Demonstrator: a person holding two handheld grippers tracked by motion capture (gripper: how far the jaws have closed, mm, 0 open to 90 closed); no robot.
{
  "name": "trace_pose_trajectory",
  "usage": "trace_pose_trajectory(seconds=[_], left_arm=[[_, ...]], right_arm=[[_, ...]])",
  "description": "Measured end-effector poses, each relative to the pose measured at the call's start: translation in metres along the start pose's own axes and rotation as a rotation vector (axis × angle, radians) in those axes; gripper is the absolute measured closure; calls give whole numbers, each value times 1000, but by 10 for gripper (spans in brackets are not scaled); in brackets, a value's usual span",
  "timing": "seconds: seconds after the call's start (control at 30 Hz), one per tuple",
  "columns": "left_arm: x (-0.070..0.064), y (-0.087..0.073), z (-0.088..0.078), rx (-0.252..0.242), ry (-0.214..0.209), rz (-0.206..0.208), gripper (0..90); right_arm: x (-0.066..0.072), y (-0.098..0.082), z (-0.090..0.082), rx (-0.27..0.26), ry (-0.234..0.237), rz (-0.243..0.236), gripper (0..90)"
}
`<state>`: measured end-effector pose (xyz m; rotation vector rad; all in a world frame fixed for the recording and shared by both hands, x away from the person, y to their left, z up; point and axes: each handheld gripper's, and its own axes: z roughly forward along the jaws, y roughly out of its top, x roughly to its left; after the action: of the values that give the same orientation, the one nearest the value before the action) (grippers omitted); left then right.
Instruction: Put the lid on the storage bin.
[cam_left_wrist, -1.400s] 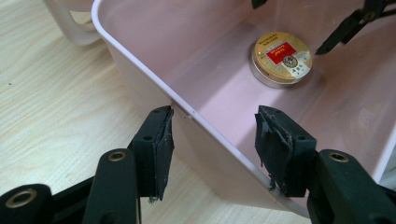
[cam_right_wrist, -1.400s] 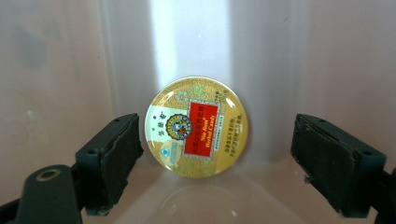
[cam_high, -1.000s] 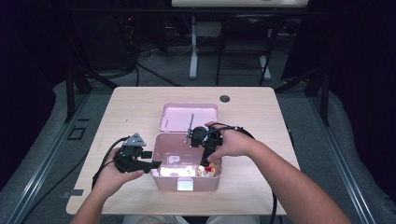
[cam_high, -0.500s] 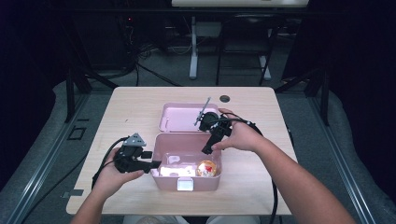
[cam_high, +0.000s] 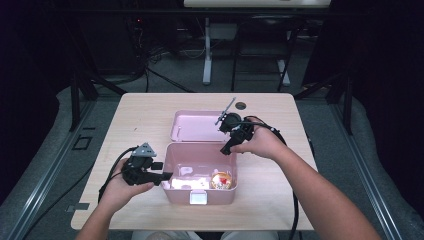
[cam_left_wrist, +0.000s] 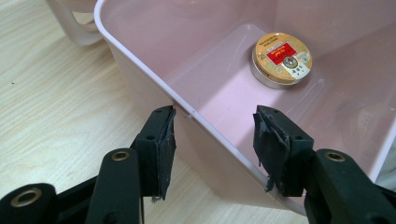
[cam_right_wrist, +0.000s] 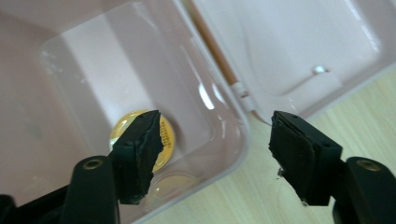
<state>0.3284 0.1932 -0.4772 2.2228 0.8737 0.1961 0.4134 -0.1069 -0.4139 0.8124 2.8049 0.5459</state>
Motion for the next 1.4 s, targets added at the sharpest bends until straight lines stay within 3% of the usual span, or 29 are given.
trace_pose_trajectory(seconds=[0.17,0.7,1.17,1.4], left_arm=[[-1,0,0,0,7,2,488],[-2,0,-1,1,15,-4,501],[-3,0,-1,-1,21,-1,500],[-3,0,-1,-1,17,-2,500]], right_arm=[[-12,-3,0,-20,-10,89,421],[-29,-1,5,-20,-31,241,505],[-39,2,8,-36,-41,296,515],[-45,1,9,-35,-44,346,517]])
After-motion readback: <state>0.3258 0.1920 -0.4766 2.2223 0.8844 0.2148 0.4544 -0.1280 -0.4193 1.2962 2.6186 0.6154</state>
